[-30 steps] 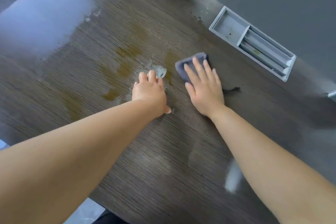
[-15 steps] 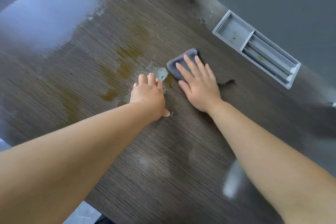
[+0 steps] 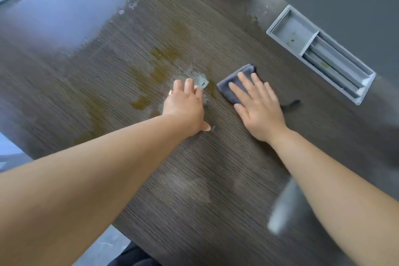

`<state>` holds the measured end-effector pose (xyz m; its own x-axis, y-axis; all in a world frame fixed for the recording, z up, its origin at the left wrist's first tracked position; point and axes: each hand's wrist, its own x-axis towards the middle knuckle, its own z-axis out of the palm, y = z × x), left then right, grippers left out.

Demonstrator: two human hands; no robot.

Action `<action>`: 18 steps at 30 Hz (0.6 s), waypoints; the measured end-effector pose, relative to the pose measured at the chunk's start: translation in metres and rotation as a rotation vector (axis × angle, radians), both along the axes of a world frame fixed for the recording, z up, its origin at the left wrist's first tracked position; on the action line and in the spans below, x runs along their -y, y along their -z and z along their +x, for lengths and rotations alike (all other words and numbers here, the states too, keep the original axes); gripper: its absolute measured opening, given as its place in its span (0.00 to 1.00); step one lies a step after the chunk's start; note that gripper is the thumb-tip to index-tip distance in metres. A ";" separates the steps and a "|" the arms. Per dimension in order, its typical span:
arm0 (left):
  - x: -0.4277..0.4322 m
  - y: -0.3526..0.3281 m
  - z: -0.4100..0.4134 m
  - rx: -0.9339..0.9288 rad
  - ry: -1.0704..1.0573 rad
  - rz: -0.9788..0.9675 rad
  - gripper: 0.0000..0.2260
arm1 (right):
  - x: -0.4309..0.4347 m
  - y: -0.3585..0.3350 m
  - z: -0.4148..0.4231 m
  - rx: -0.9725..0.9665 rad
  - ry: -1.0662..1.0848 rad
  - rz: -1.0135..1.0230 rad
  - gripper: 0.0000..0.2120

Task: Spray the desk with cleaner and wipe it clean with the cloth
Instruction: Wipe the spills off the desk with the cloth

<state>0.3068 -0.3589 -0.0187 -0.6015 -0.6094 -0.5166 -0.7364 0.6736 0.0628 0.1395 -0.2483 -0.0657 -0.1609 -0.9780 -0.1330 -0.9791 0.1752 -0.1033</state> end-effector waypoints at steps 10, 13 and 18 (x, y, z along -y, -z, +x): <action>-0.009 0.001 0.023 -0.210 -0.021 -0.055 0.43 | 0.044 0.001 0.051 -0.028 0.326 0.014 0.25; -0.017 0.000 0.044 -0.293 -0.004 -0.077 0.38 | -0.004 -0.001 0.038 -0.018 0.035 0.022 0.26; -0.028 0.000 0.088 -0.261 -0.007 -0.090 0.36 | 0.034 0.000 0.015 -0.065 0.435 0.071 0.25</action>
<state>0.3944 -0.3309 -0.0182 -0.7030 -0.6503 -0.2880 -0.7076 0.6802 0.1913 0.1545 -0.2826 -0.0659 -0.5658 -0.8061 -0.1732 -0.8167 0.5768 -0.0165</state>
